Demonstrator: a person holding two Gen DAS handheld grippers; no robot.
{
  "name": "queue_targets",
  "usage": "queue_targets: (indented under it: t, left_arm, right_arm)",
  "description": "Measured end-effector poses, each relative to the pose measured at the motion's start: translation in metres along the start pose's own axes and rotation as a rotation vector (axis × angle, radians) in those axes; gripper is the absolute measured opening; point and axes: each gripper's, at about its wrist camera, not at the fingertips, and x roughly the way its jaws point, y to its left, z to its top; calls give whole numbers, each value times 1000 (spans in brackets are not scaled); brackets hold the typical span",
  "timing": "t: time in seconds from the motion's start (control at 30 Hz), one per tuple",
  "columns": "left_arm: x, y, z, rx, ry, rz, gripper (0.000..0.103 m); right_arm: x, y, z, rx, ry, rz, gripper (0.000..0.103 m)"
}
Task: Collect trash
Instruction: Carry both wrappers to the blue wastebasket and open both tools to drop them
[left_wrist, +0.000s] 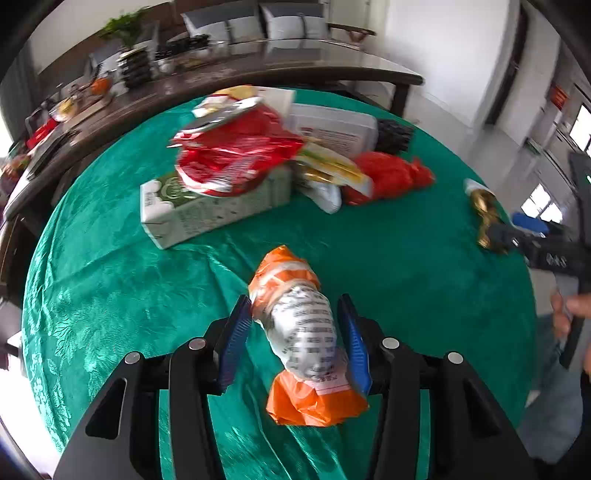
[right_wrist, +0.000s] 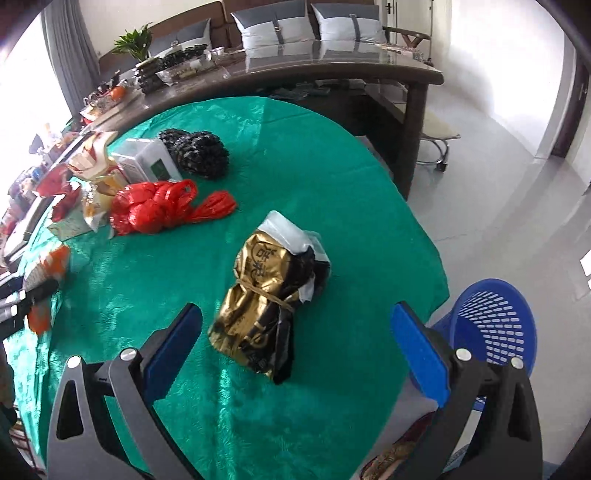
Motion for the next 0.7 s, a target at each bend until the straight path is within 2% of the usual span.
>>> queue_targets:
  t: [0.07,0.1,0.13,0.2,0.3,0.43,0.53,0.57,0.6,0.63,0.67,0.7]
  left_arm:
    - [-7,-16,-5,60,-4,-3,75]
    - [-11,-21,-7,63,-19,3,91]
    - [-14,-22,-9,57,-35,6,93]
    - [-15,-16,-12,6,-28,-1,93]
    - [-19,-3,-21,-81,-25,-22,94]
    - [-16,-1,-17,-103,-31,-82,96]
    - [-6,-12,-6,-82,-26,-46,96]
    - [-3,-15,-3,-74,-19,-20,96]
    - [-2,-20,-1,-54,-15,8,91]
    - [-2,-24,-1,-29,-7,32,83]
    - [0,-28,-1,-6,6,51,78]
    - [3,-32,-2,17,27,59,65]
  right_arm:
    - [0,7,5,3,3,20,98]
    - [1,11,7,-8,7,15,98]
    - [2,15,9,-18,12,11,98]
    - [10,18,14,-23,38,19,98]
    - [9,16,17,-37,64,3,90]
    - [-2,12,16,-48,71,10,88]
    - [-1,17,21,-60,84,30,88]
    - [1,17,22,-57,91,37,85]
    - [5,17,24,-52,100,36,76]
    - [8,16,25,-45,109,33,71]
    - [10,13,26,-31,117,41,60]
    - [11,11,26,-27,123,54,46]
